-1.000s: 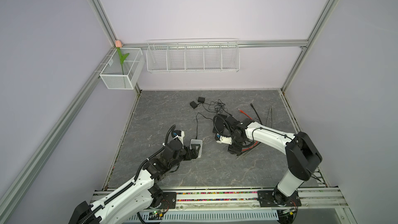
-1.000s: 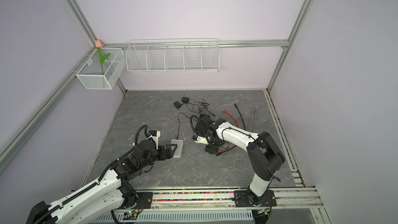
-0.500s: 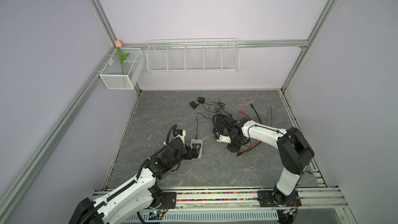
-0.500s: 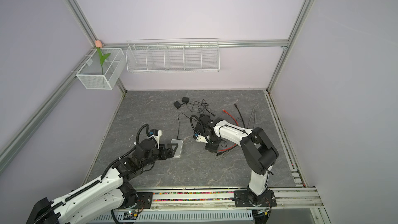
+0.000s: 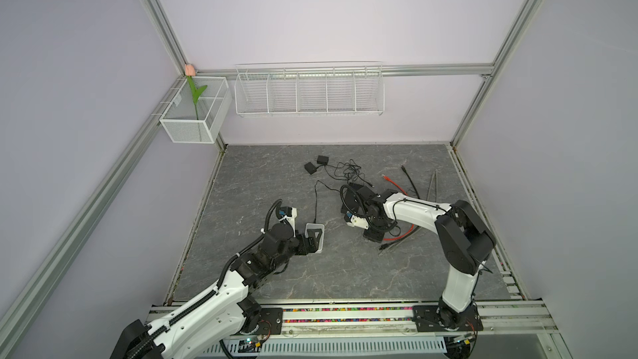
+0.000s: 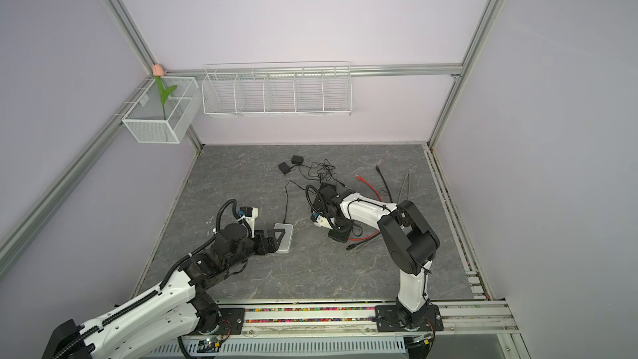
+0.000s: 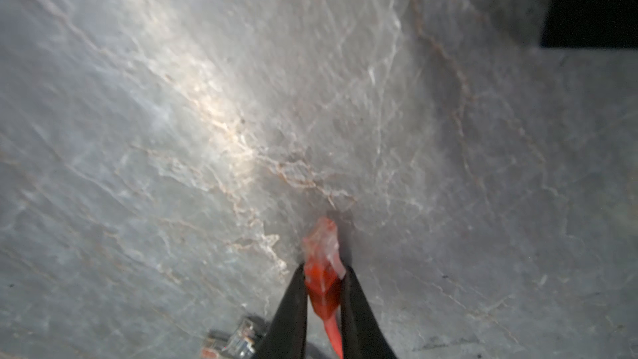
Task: Insert the plug into the switch port
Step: 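Lower the right gripper and grasp the red ethernet cable near its plug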
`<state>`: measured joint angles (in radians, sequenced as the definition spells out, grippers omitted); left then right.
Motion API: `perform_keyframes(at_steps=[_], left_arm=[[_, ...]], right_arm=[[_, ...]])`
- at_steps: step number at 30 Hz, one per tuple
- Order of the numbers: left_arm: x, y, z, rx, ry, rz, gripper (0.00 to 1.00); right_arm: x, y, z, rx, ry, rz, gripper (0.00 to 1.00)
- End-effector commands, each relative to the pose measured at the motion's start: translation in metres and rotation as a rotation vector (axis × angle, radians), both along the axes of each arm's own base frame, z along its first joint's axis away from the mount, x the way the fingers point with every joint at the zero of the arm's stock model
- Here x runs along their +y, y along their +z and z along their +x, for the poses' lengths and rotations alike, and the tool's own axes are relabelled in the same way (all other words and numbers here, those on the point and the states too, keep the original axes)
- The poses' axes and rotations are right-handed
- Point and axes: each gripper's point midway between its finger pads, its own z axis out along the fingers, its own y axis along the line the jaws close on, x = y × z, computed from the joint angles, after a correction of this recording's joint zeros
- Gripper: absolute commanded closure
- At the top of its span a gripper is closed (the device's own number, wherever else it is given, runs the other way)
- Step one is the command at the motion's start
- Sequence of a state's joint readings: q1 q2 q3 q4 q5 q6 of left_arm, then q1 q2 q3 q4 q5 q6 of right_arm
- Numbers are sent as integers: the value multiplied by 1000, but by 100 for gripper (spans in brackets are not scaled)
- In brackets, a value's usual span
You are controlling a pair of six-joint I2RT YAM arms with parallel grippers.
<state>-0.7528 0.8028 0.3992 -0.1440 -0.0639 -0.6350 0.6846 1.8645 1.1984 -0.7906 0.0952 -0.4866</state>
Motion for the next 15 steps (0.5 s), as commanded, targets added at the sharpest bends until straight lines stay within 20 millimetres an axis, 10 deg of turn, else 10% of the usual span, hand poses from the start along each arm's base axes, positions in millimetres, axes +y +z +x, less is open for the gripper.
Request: perform_keyframes(at_steps=[1, 15], left_arm=[[2, 11, 1, -17, 16, -15, 5], [-33, 42, 5, -67, -122, -99, 6]], right_arm=[[-1, -15, -14, 25, -23, -22, 87], [30, 106, 11, -420, -42, 311, 94]])
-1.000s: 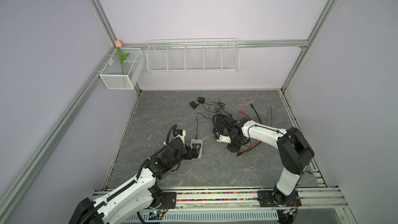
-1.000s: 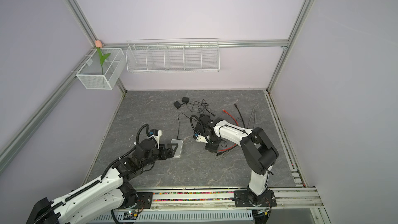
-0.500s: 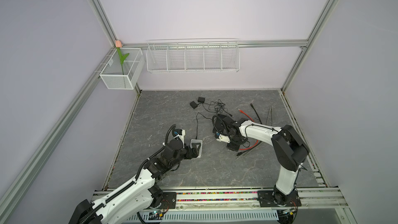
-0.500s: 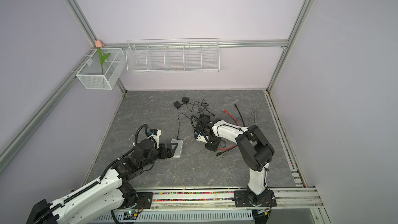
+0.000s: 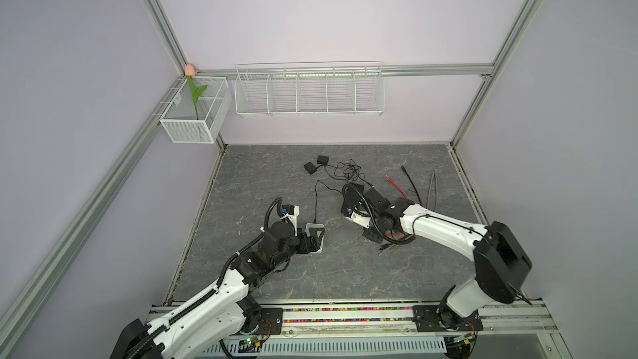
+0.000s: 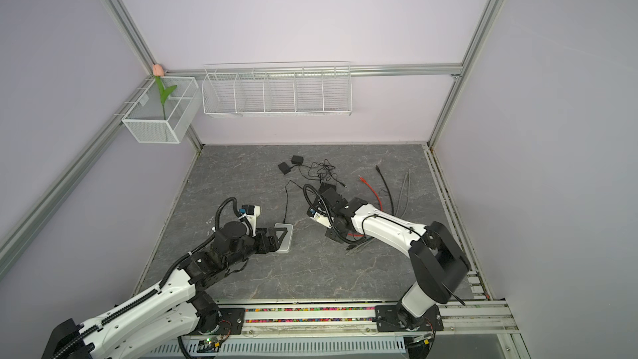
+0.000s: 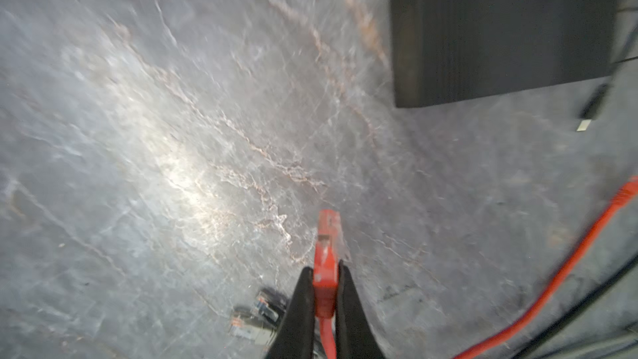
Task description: Insert the plug into the switch port
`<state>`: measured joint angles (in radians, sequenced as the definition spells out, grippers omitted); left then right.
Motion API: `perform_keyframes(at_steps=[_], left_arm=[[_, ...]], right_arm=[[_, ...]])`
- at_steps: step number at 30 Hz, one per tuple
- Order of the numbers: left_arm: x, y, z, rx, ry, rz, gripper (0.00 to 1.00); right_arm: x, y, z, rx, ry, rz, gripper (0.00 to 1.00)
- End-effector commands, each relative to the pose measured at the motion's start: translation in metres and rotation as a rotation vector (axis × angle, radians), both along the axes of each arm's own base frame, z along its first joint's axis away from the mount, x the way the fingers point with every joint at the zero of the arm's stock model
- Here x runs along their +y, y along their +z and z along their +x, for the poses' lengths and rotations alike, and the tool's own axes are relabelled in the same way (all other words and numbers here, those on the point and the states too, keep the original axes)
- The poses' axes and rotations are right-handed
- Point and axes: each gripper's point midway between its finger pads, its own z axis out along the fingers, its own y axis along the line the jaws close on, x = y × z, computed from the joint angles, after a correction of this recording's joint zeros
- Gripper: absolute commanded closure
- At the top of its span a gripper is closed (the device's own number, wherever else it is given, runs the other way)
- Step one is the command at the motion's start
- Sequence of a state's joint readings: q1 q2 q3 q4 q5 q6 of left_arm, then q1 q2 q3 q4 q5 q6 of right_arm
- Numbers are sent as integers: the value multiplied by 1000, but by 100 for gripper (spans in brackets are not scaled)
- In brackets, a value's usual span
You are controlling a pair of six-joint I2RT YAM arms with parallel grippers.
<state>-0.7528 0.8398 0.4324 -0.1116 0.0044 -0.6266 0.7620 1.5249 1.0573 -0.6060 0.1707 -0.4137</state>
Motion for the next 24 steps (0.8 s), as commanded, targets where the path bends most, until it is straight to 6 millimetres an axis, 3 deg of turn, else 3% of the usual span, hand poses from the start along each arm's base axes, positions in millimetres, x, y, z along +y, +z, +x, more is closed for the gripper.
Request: perform_keyframes(at_steps=[1, 5, 11, 12, 24], left_arm=[[-19, 33, 6, -67, -65, -55, 6], [-30, 47, 12, -91, -88, -82, 6], [-49, 56, 16, -79, -141, -122, 7], [-51, 56, 17, -78, -146, -123, 8], [-74, 69, 21, -70, -203, -218, 11]], right_arm=[[9, 34, 5, -113, -26, 132, 93], [11, 64, 5, -223, -47, 240, 94], [17, 93, -2, -323, -39, 359, 94], [16, 86, -5, -317, -36, 359, 93], [37, 95, -23, -322, 23, 453, 94]])
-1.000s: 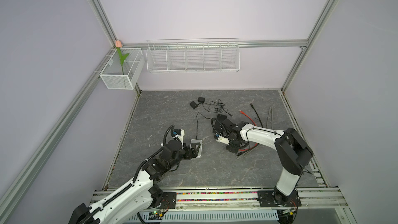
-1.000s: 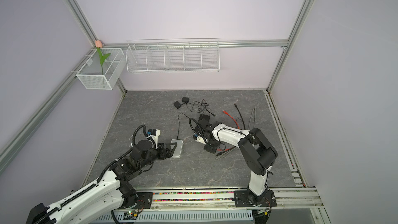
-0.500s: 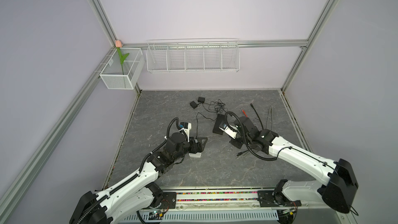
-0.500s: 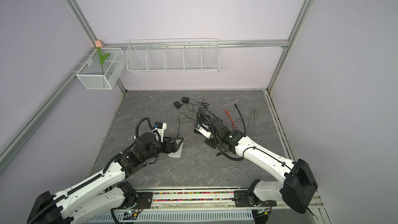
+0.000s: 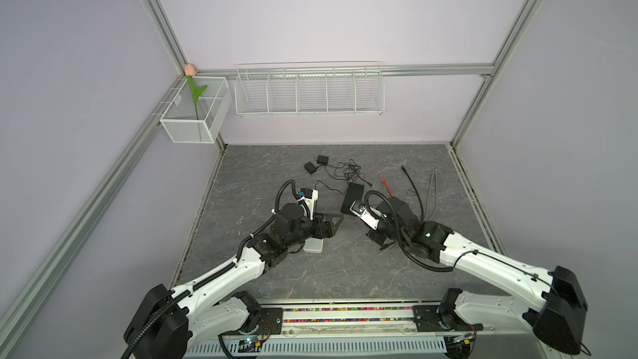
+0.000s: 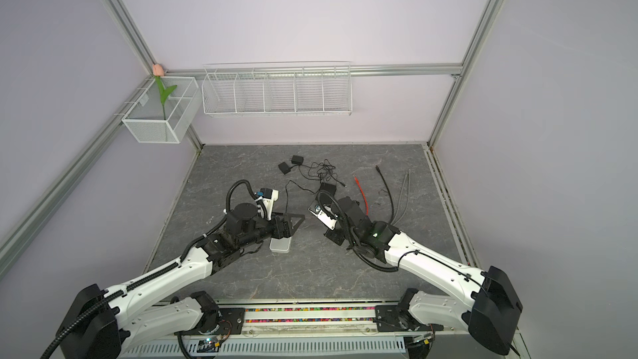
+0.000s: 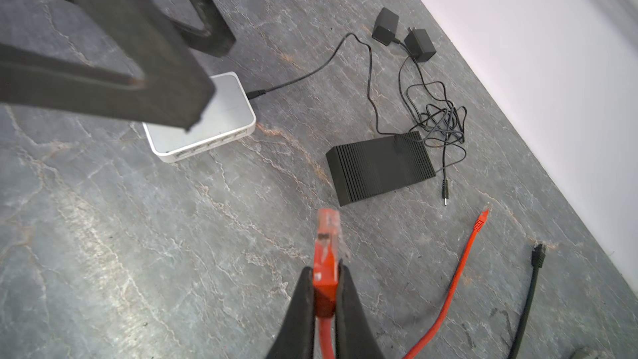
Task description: Insert the plug into the switch port
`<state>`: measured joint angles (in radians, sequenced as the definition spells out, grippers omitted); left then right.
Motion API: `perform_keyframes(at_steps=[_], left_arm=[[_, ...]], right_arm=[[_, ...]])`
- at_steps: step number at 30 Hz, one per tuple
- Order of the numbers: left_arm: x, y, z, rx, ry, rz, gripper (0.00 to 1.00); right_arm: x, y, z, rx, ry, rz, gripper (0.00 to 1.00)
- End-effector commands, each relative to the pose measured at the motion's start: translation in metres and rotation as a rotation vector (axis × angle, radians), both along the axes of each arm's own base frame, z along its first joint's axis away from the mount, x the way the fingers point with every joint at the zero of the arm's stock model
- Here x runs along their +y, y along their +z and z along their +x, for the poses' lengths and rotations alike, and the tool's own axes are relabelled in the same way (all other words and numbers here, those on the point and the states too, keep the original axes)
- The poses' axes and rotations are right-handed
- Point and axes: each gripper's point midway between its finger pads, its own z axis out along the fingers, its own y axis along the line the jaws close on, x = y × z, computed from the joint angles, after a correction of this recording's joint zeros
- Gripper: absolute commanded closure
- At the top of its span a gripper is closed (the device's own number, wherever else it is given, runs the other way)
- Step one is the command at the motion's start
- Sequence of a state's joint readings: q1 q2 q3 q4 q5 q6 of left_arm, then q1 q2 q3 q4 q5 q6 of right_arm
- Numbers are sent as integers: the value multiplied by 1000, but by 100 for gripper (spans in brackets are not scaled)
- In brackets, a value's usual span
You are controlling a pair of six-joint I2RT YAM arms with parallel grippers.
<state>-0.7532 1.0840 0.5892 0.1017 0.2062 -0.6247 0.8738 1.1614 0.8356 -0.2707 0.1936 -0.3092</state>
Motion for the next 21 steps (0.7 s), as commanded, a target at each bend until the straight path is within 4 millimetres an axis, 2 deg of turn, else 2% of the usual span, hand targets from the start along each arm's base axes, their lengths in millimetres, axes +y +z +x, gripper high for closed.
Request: perform_keyframes(at_steps=[1, 8, 21], left_arm=[[-9, 25, 2, -34, -16, -77, 11], [-12, 26, 2, -19, -21, -109, 14], [-33, 20, 2, 41, -72, -147, 24]], right_arm=[[9, 10, -1, -27, 17, 59, 94], [20, 10, -3, -33, 42, 50, 94], [33, 1, -4, -32, 69, 40, 93]])
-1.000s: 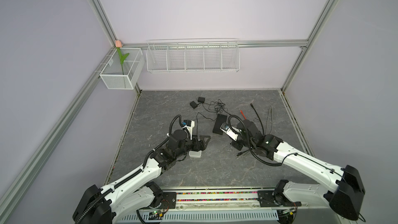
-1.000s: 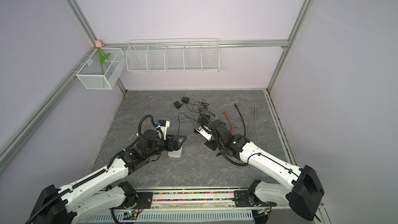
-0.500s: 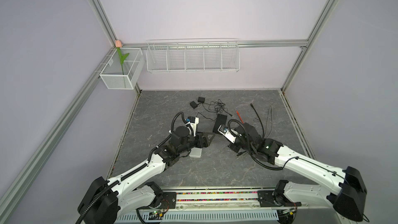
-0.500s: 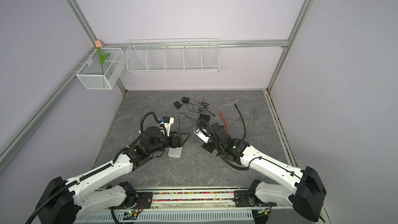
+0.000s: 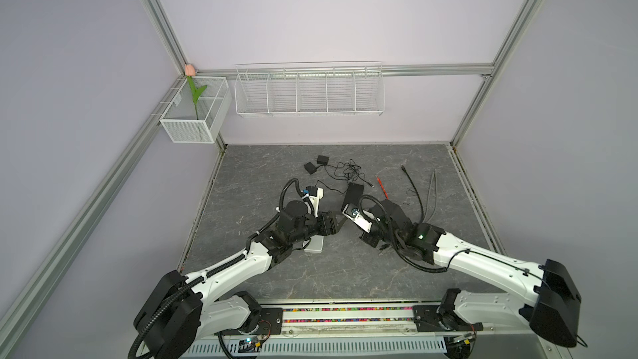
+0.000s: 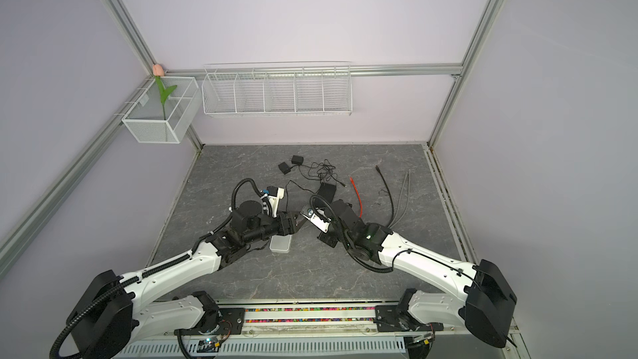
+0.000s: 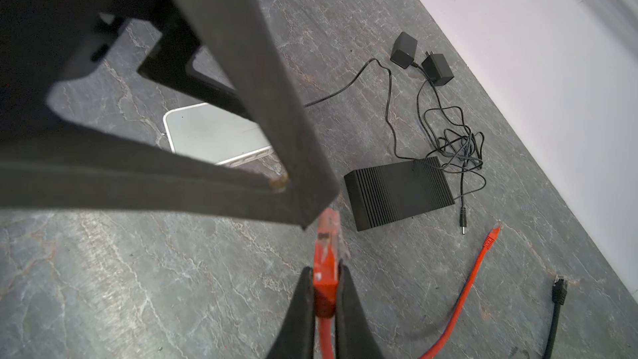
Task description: Insert the plug into the switch port
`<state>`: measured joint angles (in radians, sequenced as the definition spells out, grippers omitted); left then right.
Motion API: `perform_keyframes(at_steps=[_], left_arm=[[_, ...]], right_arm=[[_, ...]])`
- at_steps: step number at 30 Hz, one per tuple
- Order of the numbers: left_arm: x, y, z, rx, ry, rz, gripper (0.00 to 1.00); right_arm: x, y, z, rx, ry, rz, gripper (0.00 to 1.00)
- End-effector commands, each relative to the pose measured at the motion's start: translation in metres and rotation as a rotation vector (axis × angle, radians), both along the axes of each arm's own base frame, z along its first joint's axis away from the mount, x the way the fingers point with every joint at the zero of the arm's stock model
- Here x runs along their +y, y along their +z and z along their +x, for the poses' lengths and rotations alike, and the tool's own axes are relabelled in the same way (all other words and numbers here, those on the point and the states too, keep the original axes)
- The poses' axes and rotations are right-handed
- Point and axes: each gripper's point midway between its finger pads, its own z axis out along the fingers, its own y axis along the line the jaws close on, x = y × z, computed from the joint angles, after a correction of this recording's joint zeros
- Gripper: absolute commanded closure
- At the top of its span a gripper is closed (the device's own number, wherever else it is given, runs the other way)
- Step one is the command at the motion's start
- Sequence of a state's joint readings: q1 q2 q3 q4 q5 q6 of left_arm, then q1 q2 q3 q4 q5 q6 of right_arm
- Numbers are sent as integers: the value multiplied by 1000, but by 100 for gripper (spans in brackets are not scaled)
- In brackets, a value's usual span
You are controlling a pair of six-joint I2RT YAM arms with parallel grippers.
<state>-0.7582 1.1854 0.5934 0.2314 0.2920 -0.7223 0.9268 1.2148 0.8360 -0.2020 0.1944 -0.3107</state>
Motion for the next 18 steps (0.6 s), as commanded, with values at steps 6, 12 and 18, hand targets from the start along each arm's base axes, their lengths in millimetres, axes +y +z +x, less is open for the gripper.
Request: perform_keyframes(at_steps=[6, 12, 18], left_arm=[[-18, 19, 2, -29, -27, -46, 28], [-31, 15, -1, -20, -64, -41, 42], [-33, 10, -2, -12, -68, -43, 66]], right_arm=[[15, 4, 0, -11, 32, 31, 93], [19, 2, 0, -8, 32, 32, 93], [21, 7, -2, -15, 39, 43, 93]])
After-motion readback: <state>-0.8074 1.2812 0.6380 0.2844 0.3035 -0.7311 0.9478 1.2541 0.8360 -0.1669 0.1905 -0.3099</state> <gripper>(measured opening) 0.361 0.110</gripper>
